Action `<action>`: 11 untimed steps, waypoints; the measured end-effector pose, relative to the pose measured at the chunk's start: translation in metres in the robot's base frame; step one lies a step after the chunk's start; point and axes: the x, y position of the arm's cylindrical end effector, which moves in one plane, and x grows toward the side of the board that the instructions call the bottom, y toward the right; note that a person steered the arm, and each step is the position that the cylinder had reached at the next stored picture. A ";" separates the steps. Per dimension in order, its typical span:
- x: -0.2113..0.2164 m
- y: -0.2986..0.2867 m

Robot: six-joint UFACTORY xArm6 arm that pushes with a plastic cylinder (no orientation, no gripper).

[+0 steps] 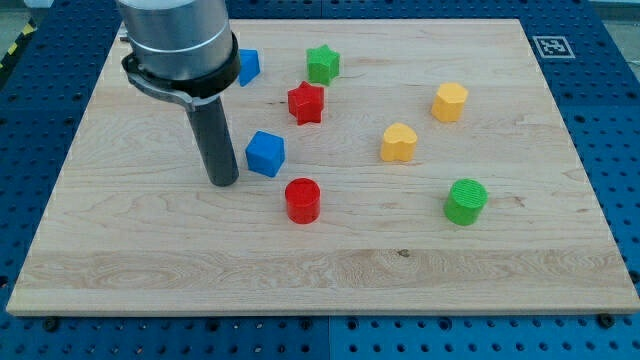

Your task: Move the blue cube closer to the yellow heart

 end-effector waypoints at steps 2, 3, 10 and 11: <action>-0.022 0.007; -0.007 0.009; -0.023 0.091; -0.024 0.061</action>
